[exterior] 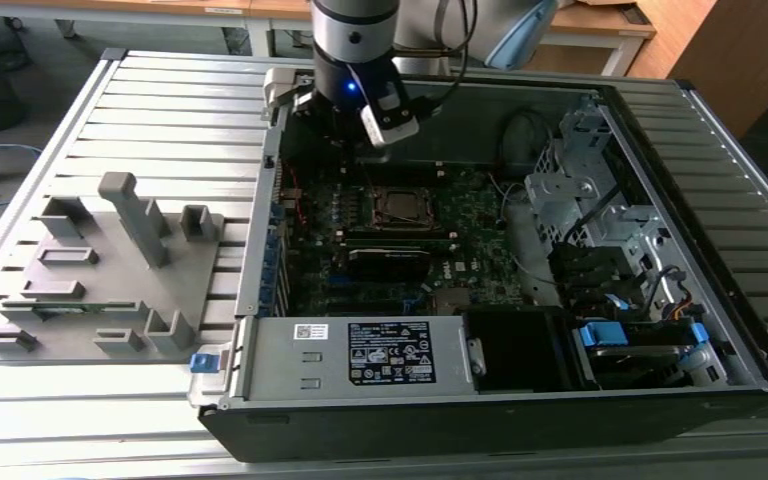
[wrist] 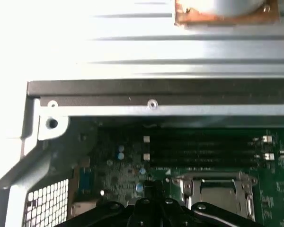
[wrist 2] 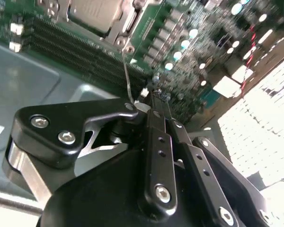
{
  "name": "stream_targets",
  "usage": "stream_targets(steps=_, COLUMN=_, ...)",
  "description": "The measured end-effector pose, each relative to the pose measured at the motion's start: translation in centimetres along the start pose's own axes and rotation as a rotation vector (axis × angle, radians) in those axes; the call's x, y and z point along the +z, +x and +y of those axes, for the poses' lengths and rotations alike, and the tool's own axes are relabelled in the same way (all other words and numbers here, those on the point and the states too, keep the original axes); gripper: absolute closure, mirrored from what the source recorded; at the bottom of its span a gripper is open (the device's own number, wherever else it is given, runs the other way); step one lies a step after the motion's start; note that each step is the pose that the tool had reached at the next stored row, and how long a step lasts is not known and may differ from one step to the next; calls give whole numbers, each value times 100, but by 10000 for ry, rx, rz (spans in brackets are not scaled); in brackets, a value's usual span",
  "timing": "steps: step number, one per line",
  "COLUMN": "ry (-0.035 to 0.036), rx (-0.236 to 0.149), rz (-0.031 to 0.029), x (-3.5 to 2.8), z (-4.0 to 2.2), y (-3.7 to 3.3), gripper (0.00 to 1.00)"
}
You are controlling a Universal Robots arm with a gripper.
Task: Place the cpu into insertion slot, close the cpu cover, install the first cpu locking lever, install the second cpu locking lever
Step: 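Install the first cpu locking lever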
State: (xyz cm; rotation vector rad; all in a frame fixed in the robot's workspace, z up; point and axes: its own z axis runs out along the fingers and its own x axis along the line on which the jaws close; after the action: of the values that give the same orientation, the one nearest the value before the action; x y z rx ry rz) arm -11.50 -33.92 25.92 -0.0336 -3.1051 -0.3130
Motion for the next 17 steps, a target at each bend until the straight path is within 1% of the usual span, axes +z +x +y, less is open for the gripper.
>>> stream_targets(steps=1, ry=-56, rx=-1, rz=0, x=4, z=-1, y=2, gripper=89)
stream_targets(steps=2, ry=-92, rx=-2, rz=0, x=10, z=-2, y=3, gripper=89)
stream_targets(steps=6, ry=-172, rx=-4, rz=2, x=32, z=-7, y=3, gripper=89)
stream_targets(steps=13, ry=-270, rx=-6, rz=5, x=44, z=-6, y=3, gripper=89)
stream_targets(steps=17, ry=-289, rx=-7, rz=6, x=48, z=4, y=-8, gripper=89)
